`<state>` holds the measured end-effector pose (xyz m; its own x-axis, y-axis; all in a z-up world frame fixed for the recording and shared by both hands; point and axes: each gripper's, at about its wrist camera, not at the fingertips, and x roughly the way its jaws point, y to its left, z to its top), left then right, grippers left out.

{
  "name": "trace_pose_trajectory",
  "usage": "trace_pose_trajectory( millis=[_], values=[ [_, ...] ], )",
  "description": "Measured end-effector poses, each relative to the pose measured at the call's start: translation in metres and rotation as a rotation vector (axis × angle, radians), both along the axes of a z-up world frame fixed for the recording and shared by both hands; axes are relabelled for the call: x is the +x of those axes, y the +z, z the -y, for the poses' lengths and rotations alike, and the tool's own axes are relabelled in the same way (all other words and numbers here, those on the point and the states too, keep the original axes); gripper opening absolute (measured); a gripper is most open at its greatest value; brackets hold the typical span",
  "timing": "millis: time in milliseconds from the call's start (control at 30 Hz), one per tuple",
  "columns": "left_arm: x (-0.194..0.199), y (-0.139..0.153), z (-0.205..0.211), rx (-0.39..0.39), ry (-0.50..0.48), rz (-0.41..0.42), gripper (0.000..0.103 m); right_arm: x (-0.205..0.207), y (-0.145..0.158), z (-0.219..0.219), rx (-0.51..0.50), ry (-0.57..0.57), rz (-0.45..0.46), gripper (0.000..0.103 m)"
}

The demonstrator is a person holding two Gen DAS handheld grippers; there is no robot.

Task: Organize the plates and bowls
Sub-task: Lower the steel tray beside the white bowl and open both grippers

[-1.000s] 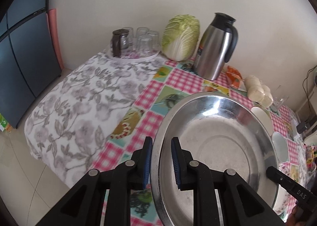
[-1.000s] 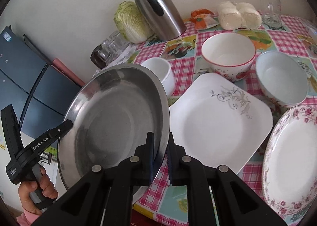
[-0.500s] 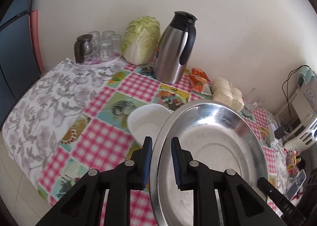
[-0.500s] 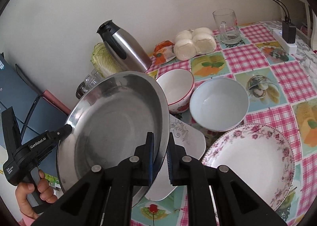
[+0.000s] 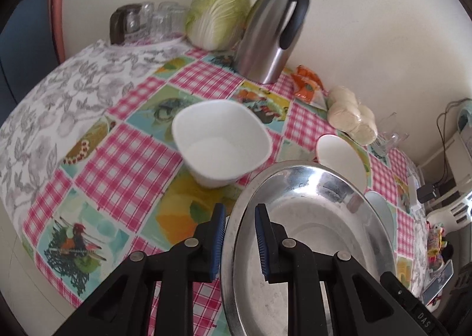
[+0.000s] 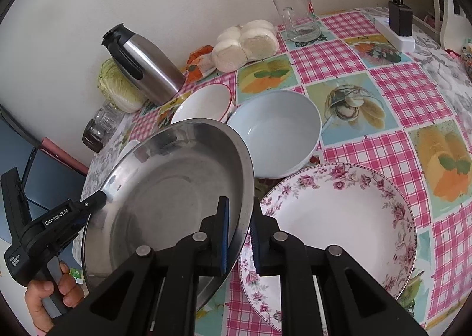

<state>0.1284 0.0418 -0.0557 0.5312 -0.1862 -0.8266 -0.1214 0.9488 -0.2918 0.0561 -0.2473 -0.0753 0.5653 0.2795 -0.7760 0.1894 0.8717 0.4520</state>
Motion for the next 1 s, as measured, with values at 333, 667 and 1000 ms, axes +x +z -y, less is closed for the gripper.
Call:
trace_pose_trajectory(
  millis=[333,667,1000],
  values=[
    [-0.001,-0.016,-0.015,-0.013,0.043,-0.049,0.023,0.006,-0.02,-0.021,-0.062,0.046,-0.072,0.015],
    [0.001,-0.022,-0.015,0.034,0.062,-0.101,0.023,0.006,-0.023,-0.03,-0.127,0.081,-0.083,0.015],
    [0.002,-0.04,-0.018,0.042,0.08,-0.176,0.027,0.008,-0.029,-0.036,-0.168,0.102,-0.106,0.015]
  ],
)
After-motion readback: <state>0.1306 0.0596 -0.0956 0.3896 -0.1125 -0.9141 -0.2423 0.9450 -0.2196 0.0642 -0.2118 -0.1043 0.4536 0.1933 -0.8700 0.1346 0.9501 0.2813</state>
